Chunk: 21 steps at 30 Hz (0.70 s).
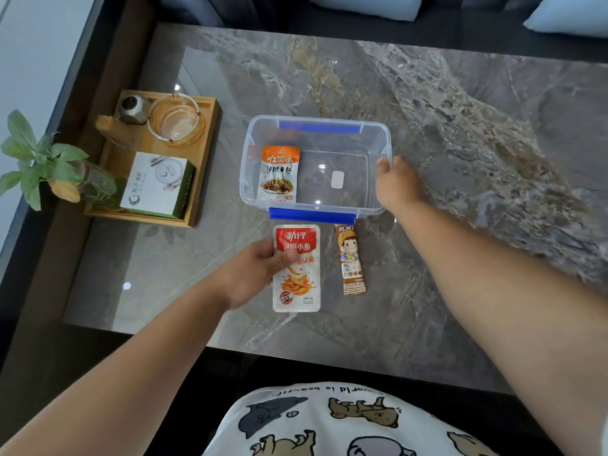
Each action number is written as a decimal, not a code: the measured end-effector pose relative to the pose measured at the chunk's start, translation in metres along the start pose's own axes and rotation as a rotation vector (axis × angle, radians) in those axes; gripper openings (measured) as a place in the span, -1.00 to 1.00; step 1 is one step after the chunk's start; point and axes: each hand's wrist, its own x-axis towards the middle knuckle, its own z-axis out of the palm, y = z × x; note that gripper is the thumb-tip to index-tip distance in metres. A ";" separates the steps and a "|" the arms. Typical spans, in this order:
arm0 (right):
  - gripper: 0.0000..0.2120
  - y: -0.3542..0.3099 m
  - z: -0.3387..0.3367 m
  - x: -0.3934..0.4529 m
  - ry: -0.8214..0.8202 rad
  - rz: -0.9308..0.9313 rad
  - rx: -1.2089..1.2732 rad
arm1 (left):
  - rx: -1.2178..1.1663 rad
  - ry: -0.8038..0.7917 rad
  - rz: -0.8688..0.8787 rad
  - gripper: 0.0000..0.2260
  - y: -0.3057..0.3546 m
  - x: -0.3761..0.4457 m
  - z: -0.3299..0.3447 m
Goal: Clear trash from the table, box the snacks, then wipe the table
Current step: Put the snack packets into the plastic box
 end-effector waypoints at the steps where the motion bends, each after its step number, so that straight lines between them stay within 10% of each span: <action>1: -0.60 0.000 0.000 0.000 0.003 -0.008 0.004 | -0.009 -0.037 0.023 -0.68 0.012 -0.003 -0.004; 8: -0.62 -0.001 0.000 -0.002 0.022 -0.038 0.009 | 0.063 0.278 0.271 -0.93 0.100 0.047 -0.014; 21: -0.69 -0.001 0.000 -0.005 0.034 -0.059 -0.025 | 0.382 0.464 0.042 -0.88 0.086 0.163 -0.032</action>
